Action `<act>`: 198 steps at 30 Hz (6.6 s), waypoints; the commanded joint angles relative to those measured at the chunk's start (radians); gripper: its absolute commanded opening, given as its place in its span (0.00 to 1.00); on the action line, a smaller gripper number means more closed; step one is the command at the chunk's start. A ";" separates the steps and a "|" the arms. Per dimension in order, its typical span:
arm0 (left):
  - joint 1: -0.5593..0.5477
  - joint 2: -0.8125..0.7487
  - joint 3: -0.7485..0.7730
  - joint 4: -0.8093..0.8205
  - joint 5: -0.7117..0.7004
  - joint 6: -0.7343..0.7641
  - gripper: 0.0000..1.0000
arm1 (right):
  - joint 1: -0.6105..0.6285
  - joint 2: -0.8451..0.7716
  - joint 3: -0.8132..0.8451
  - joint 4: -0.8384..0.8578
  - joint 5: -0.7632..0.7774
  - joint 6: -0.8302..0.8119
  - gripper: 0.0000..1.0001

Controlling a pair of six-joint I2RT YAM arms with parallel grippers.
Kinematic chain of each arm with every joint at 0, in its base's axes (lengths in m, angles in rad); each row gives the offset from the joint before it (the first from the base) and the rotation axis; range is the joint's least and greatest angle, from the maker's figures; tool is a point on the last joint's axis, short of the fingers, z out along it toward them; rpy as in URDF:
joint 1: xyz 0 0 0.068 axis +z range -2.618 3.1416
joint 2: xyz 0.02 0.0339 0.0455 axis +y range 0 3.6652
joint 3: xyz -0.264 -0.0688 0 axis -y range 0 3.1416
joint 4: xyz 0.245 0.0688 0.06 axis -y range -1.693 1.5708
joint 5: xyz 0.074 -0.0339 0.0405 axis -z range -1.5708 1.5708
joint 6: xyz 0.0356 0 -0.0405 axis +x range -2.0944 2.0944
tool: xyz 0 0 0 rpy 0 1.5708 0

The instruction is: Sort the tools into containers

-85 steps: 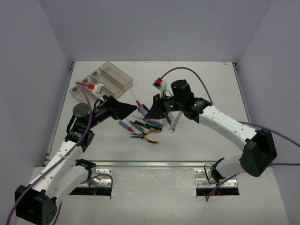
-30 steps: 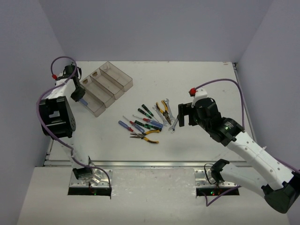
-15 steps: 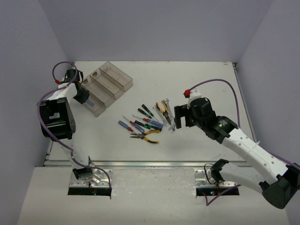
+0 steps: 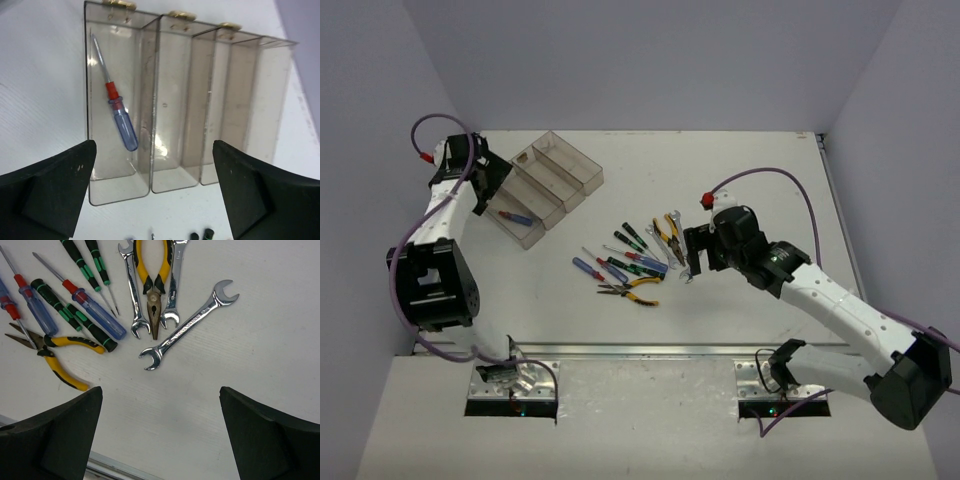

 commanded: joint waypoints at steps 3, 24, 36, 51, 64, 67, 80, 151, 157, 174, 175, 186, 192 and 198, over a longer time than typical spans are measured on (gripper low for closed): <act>-0.021 -0.277 -0.045 0.020 0.092 0.070 1.00 | -0.003 0.098 0.013 0.077 -0.124 -0.063 0.99; -0.247 -1.041 -0.526 0.016 0.125 0.387 1.00 | 0.024 0.786 0.523 -0.007 -0.308 -0.361 0.45; -0.247 -1.040 -0.538 0.035 0.182 0.394 1.00 | 0.064 0.940 0.581 -0.078 -0.347 -0.436 0.41; -0.248 -1.044 -0.544 0.045 0.231 0.400 1.00 | 0.064 0.979 0.541 -0.010 -0.275 -0.442 0.33; -0.248 -1.035 -0.546 0.047 0.229 0.400 1.00 | 0.066 0.887 0.524 -0.014 -0.302 -0.407 0.08; -0.248 -1.040 -0.546 0.046 0.227 0.399 1.00 | 0.066 0.823 0.525 -0.033 -0.296 -0.388 0.05; -0.248 -1.007 -0.532 0.133 0.546 0.290 1.00 | 0.063 0.515 0.483 -0.043 -0.435 -0.188 0.00; -0.161 -0.203 0.024 -0.041 -0.167 0.047 0.00 | 0.056 -0.108 0.040 0.005 0.010 -0.039 0.99; -0.097 -0.091 0.063 -0.036 -0.219 0.017 0.00 | 0.056 -0.109 0.010 0.023 0.010 -0.032 0.99; -0.039 0.113 0.111 -0.032 -0.189 -0.001 0.00 | 0.057 -0.089 -0.015 0.049 -0.049 -0.039 0.99; -0.040 0.119 0.111 -0.030 -0.186 -0.007 0.00 | 0.057 -0.088 -0.016 0.051 -0.051 -0.039 0.99; -0.039 0.133 0.039 0.005 -0.189 -0.033 0.06 | 0.057 -0.059 -0.018 0.054 -0.065 -0.039 0.99; -0.039 0.134 0.040 -0.005 -0.176 -0.039 0.67 | 0.055 -0.044 -0.014 0.050 -0.068 -0.042 0.99; -0.039 0.048 0.041 -0.003 -0.138 -0.054 0.83 | 0.057 -0.030 -0.013 0.050 -0.073 -0.044 0.99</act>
